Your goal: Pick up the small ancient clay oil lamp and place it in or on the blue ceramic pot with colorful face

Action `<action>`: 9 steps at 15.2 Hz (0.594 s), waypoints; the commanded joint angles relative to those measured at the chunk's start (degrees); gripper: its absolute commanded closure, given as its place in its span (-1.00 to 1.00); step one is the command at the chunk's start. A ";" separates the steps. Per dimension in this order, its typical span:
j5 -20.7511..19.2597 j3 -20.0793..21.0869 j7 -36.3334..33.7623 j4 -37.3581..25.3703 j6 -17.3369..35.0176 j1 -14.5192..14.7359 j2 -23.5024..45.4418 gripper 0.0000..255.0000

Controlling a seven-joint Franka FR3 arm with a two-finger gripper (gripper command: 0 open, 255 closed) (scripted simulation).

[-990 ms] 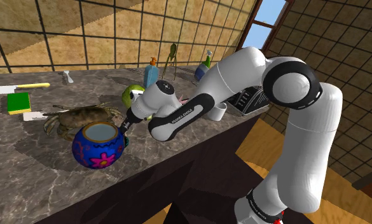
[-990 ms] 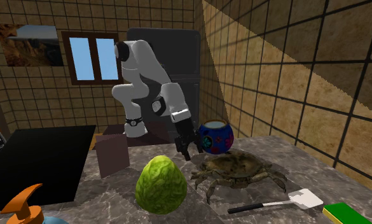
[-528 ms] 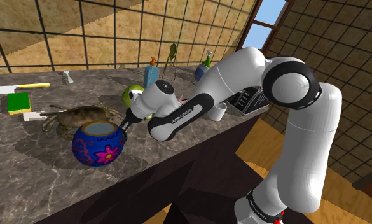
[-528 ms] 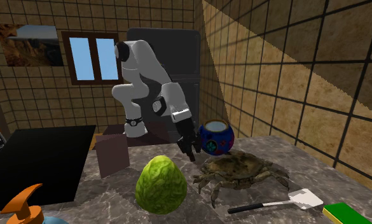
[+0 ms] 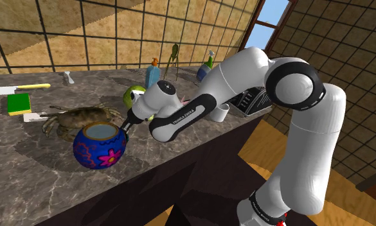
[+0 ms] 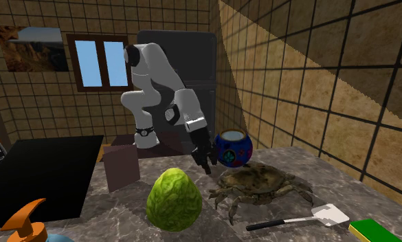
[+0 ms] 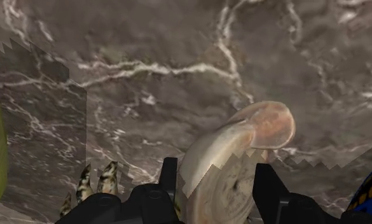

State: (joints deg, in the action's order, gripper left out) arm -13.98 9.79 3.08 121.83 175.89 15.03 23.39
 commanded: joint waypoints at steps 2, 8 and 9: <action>0.62 1.25 0.59 0.45 -1.58 -0.91 -1.39 1.00; 2.73 4.10 2.40 0.31 -5.35 -3.24 -4.89 1.00; 3.13 4.53 2.72 0.24 -5.99 -3.59 -5.45 1.00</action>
State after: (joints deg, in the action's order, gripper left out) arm -11.15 13.97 5.62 122.17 170.52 11.65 18.44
